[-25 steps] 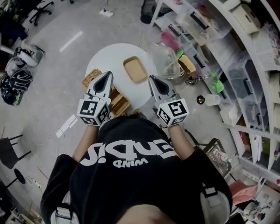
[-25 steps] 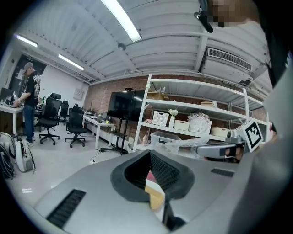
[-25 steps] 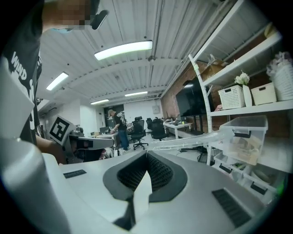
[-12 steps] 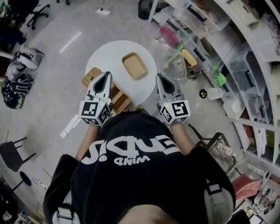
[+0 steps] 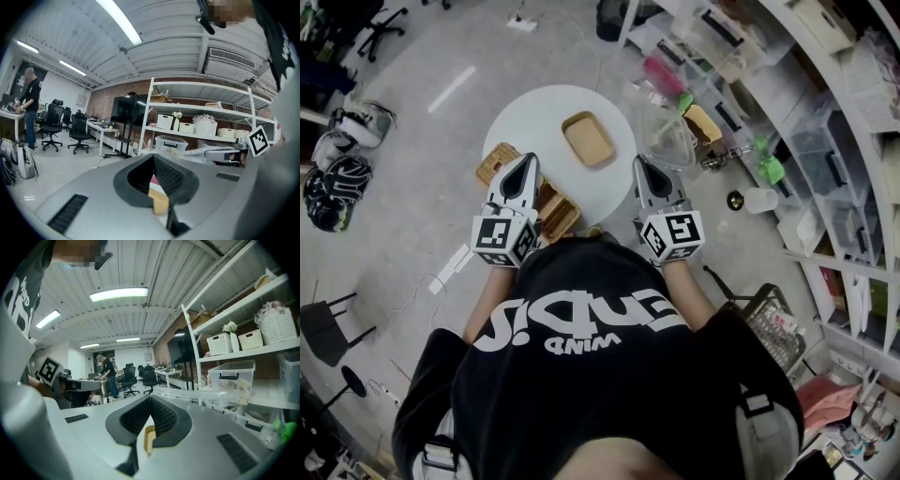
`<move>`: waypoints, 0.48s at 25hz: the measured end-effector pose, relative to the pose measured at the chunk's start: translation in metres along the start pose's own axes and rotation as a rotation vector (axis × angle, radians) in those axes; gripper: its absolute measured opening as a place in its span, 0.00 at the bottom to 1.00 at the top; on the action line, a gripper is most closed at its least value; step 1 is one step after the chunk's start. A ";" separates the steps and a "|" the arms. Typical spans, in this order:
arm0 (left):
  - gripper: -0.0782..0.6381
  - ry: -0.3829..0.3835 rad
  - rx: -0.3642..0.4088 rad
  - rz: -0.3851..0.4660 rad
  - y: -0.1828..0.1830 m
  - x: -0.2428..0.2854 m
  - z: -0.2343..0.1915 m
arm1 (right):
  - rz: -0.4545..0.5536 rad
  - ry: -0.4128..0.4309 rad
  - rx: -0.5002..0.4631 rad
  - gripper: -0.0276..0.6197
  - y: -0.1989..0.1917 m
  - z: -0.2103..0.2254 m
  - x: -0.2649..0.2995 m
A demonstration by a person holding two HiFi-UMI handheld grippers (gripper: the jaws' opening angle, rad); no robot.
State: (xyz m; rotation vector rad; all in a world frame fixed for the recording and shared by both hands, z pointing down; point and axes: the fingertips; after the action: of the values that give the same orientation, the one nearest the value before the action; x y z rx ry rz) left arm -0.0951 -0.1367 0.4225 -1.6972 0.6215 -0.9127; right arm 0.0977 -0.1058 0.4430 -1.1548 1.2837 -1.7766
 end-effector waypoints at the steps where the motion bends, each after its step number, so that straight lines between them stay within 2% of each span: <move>1: 0.11 0.000 0.003 0.003 0.000 0.000 -0.001 | 0.001 0.001 0.006 0.04 0.000 0.000 0.001; 12: 0.11 0.012 -0.005 0.002 0.000 -0.006 -0.006 | -0.006 0.019 0.014 0.04 -0.001 -0.007 0.005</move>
State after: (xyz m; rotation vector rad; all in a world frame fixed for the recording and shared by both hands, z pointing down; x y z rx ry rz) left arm -0.1037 -0.1358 0.4221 -1.6968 0.6340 -0.9217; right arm 0.0896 -0.1075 0.4440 -1.1375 1.2787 -1.8018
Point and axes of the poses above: the fingertips, and each gripper's own axes: x forward along the fingers, z to its right, y out of its top, and after that the axes turned 7 degrees about -z, right-handed
